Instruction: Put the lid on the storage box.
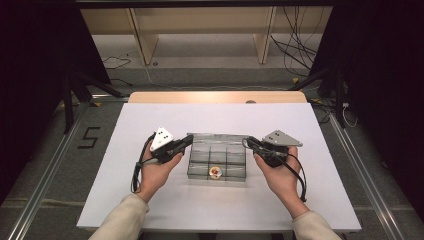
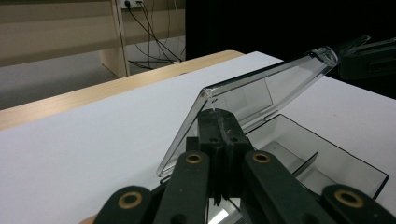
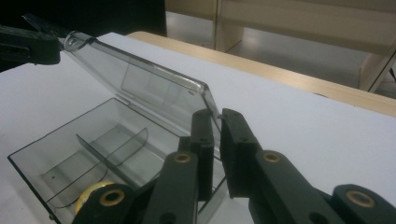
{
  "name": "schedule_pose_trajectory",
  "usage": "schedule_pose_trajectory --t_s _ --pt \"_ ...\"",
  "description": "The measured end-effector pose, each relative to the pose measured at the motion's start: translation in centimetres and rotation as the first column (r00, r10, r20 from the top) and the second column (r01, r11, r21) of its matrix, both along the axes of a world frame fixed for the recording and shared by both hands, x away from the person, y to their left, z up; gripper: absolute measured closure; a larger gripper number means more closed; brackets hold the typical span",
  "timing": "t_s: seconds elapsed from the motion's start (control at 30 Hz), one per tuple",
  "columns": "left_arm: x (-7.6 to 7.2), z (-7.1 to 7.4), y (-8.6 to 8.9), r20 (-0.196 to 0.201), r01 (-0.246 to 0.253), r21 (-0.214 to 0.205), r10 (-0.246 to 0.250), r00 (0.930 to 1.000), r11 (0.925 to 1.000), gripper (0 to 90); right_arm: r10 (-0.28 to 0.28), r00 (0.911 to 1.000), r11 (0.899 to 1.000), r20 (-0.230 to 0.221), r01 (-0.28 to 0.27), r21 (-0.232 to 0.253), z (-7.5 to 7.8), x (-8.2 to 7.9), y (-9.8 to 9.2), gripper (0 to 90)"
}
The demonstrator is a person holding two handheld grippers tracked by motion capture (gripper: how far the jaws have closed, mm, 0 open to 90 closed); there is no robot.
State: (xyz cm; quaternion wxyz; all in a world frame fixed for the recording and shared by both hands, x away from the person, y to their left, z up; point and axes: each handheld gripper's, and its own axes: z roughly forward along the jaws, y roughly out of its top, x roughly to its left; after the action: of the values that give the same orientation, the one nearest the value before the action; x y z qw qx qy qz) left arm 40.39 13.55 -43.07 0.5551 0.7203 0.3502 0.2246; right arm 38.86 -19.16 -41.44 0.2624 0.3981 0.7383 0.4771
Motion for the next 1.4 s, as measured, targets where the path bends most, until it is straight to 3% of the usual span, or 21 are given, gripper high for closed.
schedule_pose_trajectory --t_s 0.57,0.9,1.2,1.4 --pt "-0.7 -0.6 0.0 -0.004 0.01 0.013 -0.01 0.9999 0.9999 89.4 0.035 0.9978 0.999 -0.056 -0.035 -0.011 -0.9 -0.4 -1.0 77.9" --pt "-0.9 -0.8 0.0 -0.005 0.012 0.012 -0.012 0.9999 0.9999 89.4 0.069 0.9946 0.997 -0.078 -0.072 -0.033 -1.6 -0.7 -1.2 90.0" --pt "-1.1 -1.0 0.1 -0.006 0.013 0.016 -0.013 0.9999 0.9998 89.4 0.077 0.9937 0.996 -0.081 -0.08 -0.033 -1.8 -0.8 -1.1 90.0" --pt "-1.3 -1.0 0.1 -0.004 0.015 0.021 -0.015 0.9999 0.9997 89.4 0.103 0.9916 0.995 -0.079 -0.104 -0.007 -1.7 -1.0 -1.0 90.0"
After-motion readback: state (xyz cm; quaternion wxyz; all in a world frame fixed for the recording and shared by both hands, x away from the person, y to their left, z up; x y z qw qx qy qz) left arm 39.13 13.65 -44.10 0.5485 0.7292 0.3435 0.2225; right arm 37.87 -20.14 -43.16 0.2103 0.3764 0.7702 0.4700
